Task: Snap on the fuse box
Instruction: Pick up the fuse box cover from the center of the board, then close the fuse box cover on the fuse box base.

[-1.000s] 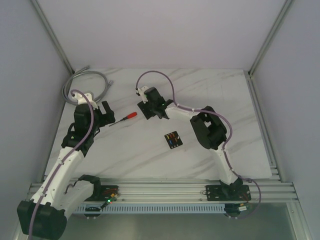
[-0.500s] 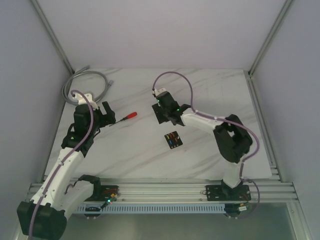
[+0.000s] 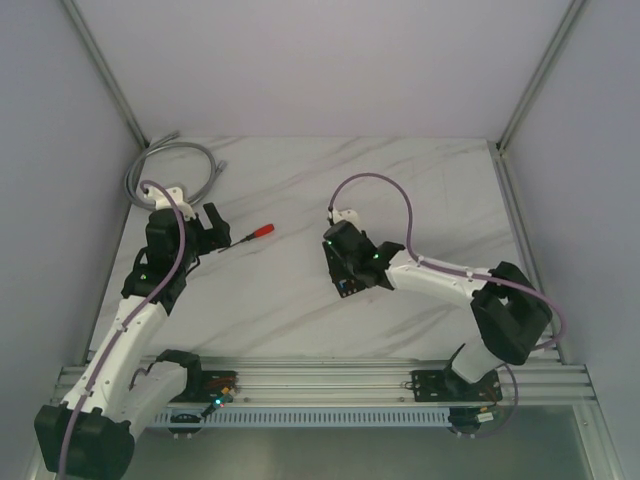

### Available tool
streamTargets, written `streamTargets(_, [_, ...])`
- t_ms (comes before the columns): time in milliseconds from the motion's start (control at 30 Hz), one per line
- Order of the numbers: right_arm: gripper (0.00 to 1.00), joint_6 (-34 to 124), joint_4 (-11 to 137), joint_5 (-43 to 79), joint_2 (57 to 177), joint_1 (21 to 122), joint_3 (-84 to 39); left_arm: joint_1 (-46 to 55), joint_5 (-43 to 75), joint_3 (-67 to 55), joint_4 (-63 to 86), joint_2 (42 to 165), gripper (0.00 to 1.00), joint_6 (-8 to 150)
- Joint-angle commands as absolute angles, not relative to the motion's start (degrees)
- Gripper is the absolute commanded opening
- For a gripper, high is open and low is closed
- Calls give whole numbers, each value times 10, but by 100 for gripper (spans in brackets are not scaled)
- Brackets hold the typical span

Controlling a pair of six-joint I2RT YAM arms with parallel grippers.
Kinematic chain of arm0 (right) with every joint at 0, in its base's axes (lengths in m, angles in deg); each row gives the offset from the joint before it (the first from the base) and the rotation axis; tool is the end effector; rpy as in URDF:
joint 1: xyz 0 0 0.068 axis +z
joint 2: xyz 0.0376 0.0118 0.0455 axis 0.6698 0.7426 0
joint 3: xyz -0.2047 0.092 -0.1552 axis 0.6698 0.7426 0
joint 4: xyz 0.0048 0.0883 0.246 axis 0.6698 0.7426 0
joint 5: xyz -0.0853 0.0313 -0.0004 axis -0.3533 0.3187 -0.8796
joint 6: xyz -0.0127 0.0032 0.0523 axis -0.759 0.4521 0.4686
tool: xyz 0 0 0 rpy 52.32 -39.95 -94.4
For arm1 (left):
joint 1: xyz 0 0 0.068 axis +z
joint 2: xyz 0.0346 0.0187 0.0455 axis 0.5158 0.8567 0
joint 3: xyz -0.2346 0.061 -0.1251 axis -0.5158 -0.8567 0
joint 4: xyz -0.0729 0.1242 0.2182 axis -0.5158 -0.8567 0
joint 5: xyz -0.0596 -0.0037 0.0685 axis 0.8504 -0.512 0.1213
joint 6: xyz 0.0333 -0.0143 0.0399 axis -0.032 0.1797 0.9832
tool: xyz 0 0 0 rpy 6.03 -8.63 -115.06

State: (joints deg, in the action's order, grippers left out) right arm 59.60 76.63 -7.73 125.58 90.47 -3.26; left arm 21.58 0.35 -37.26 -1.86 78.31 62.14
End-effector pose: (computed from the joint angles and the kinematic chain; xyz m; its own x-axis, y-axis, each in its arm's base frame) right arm 0.2262 0.2388 0.2136 -0.6658 -0.2229 -0.7121 -0.3566 0.9334 0.0412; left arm 0.2022 -0.0289 0.2975 -0.3370 -0.3028 -0.8915 -0.0843 0.9528 -0.2918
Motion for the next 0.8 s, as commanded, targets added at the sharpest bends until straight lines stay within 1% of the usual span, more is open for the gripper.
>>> streamTargets(0, [52, 649, 772, -122, 1225, 924, -11, 221, 13, -377, -14, 781, 100, 618])
streamTargets(333, [54, 655, 764, -121, 1239, 935, 2, 222, 16, -378, -13, 781, 100, 617])
streamTargets(633, [57, 662, 757, -117, 1275, 945, -1, 222, 17, -379, -13, 782, 100, 616])
streamTargets(767, [60, 668, 759, -116, 1281, 947, -1, 222, 18, -378, -13, 783, 100, 616])
